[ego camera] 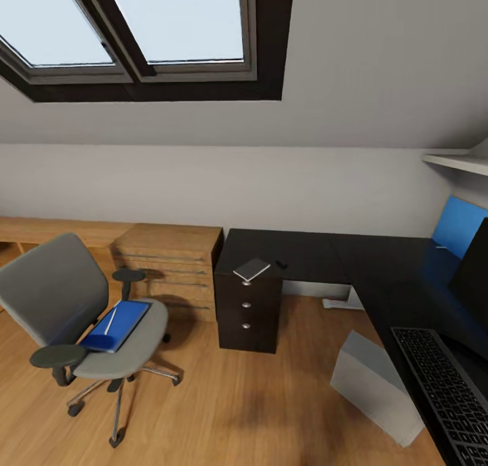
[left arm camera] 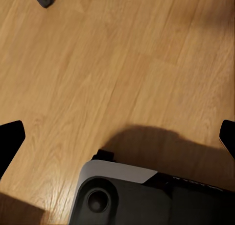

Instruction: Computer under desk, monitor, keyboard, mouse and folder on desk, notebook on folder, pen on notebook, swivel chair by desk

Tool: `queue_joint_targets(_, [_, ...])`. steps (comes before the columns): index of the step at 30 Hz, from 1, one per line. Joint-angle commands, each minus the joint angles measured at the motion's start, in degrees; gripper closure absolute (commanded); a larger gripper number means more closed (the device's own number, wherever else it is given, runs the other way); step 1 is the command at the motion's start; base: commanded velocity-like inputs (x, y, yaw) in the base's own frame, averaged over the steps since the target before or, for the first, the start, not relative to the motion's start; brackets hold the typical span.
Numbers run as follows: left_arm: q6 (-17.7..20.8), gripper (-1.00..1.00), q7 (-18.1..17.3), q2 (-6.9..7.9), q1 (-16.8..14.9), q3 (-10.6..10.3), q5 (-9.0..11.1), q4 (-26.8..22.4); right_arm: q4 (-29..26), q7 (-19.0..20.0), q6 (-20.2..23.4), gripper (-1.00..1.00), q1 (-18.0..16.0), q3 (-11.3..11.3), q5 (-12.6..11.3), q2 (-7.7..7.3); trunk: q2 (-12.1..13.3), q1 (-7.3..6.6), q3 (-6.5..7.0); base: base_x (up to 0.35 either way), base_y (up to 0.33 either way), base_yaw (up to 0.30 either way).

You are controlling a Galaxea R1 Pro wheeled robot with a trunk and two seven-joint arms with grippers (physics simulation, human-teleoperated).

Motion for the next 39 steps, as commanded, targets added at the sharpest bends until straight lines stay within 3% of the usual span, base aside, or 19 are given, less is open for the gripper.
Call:
queue_joint_targets(1, [0.16,-1.00,0.48,0.08,0.00,-0.29,0.42,-0.14,0.06,0.04,-0.27,-1.00,-0.05,0.39,-0.45,-0.03,0.36,-0.18,0.12,0.332,0.000,0.000])
queue_joint_targets(11, [0.16,-1.00,0.48,0.08,0.00,-0.29,0.37,0.26,-0.08,0.01,-0.35,-1.00,-0.05,0.18,-0.19,-0.36,4.37,-2.37,1.91,0.332,0.000,0.000])
queue_joint_targets(16, [0.14,-1.00,0.48,0.02,0.00,-0.29,0.39,0.42,-0.19,0.06,-0.42,-1.00,-0.05,0.13,-0.17,-0.70,4.37,-2.37,1.91,0.332,0.000,0.000])
queue_joint_targets(22, [0.13,-1.00,0.48,-1.09,0.00,-0.27,0.36,-0.34,-1.55,0.10,-0.41,-1.00,-0.07,0.06,-0.15,-1.70,4.78,-2.59,2.09,0.332,0.000,0.000])
queue_joint_targets(26, [0.89,-1.00,0.54,-1.61,0.00,-0.22,0.31,-8.68,-11.29,-0.34,0.23,-1.00,-0.12,-0.10,-0.14,-2.16,6.38,-3.47,2.81,0.332,0.000,0.000])
queue_joint_targets(29, [2.68,-1.00,0.66,-1.68,0.00,-0.21,0.28,-13.74,-15.53,-1.53,1.24,-1.00,-0.18,-0.29,-0.15,-2.62,7.58,-4.13,3.35,0.332,0.000,0.000])
queue_joint_targets(32, [8.86,-1.00,0.76,-1.77,0.00,-0.20,0.27,-21.02,-21.67,-5.10,4.10,-1.00,-0.42,-0.42,-0.12,-3.73,8.79,-4.79,3.89,0.332,0.000,0.000])
queue_joint_targets(33, [14.99,-1.00,0.97,-1.85,0.00,-0.19,0.30,-26.78,-27.40,-8.95,8.29,-1.00,-0.88,-0.48,-0.11,-5.04,9.19,-5.01,4.07,0.332,0.000,0.000])
queue_joint_targets(34, [16.83,-1.00,1.03,-1.87,0.00,-0.17,0.31,-28.63,-29.47,-10.37,10.22,-1.00,-1.05,-0.50,-0.10,-5.58,9.59,-5.23,4.24,0.332,0.000,0.000])
queue_joint_targets(35, [19.90,-1.00,1.12,-1.97,0.00,-0.15,0.31,-32.01,-33.86,-13.29,14.92,-1.00,-1.32,-0.53,-0.13,-6.81,9.99,-5.45,4.42,0.332,0.000,0.000])
queue_joint_targets(36, [21.99,-1.00,1.16,-2.12,0.00,-0.14,0.35,-34.62,-38.32,-16.15,20.43,-1.00,-1.61,-0.55,-0.18,-8.05,10.39,-5.67,4.60,0.332,0.000,0.000])
queue_joint_targets(37, [24.45,-1.00,1.08,-3.15,-0.53,-0.15,0.37,-37.47,-46.91,-20.89,32.62,-1.00,-2.32,-0.80,-0.23,-9.82,10.79,-5.89,4.78,0.332,0.000,0.000])
queue_joint_targets(38, [25.33,-1.00,1.07,-4.05,-1.49,-0.17,0.36,-38.10,-50.72,-22.35,38.40,-1.00,-2.61,-1.34,-0.25,-10.29,11.19,-6.11,4.96,0.332,0.000,0.000])
queue_joint_targets(39, [25.81,-1.00,1.11,-4.52,-2.13,-0.16,0.37,-38.28,-52.44,-22.91,41.05,-1.00,-2.71,-1.77,-0.25,-10.45,11.59,-6.33,5.14,0.332,0.000,0.000])
